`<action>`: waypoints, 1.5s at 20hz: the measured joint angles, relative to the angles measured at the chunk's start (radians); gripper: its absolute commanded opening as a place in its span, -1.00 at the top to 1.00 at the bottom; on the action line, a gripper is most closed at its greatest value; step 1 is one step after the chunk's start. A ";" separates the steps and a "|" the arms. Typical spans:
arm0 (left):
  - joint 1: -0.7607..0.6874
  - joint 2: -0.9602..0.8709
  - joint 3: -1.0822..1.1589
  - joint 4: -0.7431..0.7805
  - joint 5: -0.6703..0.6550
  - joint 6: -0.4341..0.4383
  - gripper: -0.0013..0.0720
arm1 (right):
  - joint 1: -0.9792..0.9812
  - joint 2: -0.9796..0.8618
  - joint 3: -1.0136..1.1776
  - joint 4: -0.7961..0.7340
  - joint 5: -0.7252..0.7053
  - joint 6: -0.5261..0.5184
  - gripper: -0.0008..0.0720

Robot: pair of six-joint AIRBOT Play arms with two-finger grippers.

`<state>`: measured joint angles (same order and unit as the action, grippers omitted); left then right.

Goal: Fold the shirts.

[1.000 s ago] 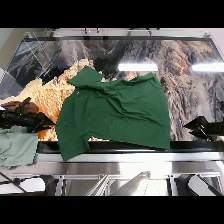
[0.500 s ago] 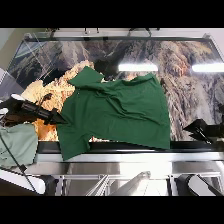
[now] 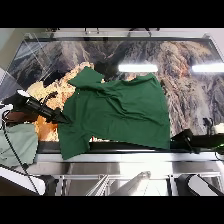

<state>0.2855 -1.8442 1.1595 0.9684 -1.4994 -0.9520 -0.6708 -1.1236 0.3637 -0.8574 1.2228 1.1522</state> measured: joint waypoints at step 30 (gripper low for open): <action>0.309 0.754 -0.060 -0.707 -0.245 0.146 0.89 | 0.099 0.319 0.473 0.825 0.259 -0.286 0.93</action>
<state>0.5949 -1.0901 1.0996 0.2615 -1.7439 -0.8062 -0.5720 -0.8043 0.8371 -0.0326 1.4822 0.8661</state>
